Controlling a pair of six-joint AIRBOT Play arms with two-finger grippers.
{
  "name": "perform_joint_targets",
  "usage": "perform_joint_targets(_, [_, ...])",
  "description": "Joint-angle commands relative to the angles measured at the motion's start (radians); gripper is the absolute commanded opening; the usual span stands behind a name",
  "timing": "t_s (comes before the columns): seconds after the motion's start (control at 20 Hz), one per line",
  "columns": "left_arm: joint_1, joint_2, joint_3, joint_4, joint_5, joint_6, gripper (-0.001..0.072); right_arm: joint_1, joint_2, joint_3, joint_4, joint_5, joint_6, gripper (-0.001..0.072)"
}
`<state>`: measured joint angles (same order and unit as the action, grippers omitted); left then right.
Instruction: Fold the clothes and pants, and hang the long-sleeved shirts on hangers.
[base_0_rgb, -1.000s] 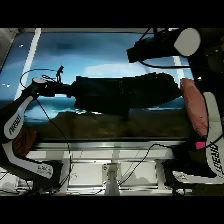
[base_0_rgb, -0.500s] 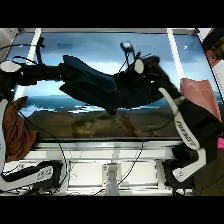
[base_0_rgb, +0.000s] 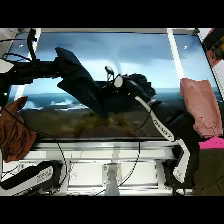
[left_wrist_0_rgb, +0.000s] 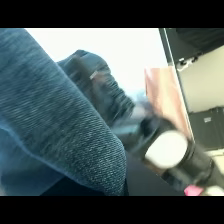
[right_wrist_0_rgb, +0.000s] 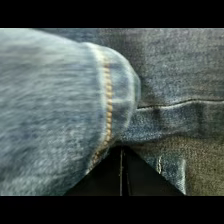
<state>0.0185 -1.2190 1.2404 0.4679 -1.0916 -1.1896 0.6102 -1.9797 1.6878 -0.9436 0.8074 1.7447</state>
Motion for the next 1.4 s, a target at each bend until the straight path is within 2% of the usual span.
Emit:
perform_joint_targets(0.0, [-0.055, -0.006, -0.001, 0.02, 0.092, -0.004, 0.0029, 0.067, -0.013, 0.007, 0.021, -0.024, -0.063, 0.0032])
perform_joint_targets(0.2, [-0.136, -0.053, -0.001, 0.152, 0.106, -0.024, 0.0029, 0.021, 0.024, 0.008, -0.19, 0.157, -0.045, 0.0032])
perform_joint_targets(0.3, [-0.144, -0.071, -0.001, 0.158, 0.13, -0.027, 0.0029, -0.016, 0.055, 0.008, -0.32, 0.222, 0.0, 0.0032])
perform_joint_targets(0.65, [-0.2, -0.104, -0.001, 0.152, 0.216, -0.046, 0.0029, -0.151, 0.248, 0.008, -0.575, 0.3, 0.008, 0.0033])
perform_joint_targets(0.8, [-0.311, -0.138, -0.001, 0.128, 0.402, -0.045, 0.0029, -0.22, 0.34, 0.008, -0.617, 0.322, 0.008, 0.0033])
perform_joint_targets(1.15, [-0.607, -0.278, 0.0, -0.056, 0.839, -0.045, 0.0029, -0.36, 0.517, 0.007, -0.631, 0.343, -0.001, 0.0033])
perform_joint_targets(1.25, [-0.657, -0.311, 0.002, -0.058, 0.909, -0.045, 0.003, -0.386, 0.541, 0.006, -0.632, 0.354, -0.007, 0.0033])
perform_joint_targets(1.35, [-0.678, -0.328, 0.016, -0.063, 0.909, -0.045, 0.0041, -0.404, 0.553, 0.006, -0.632, 0.365, -0.011, 0.0033])
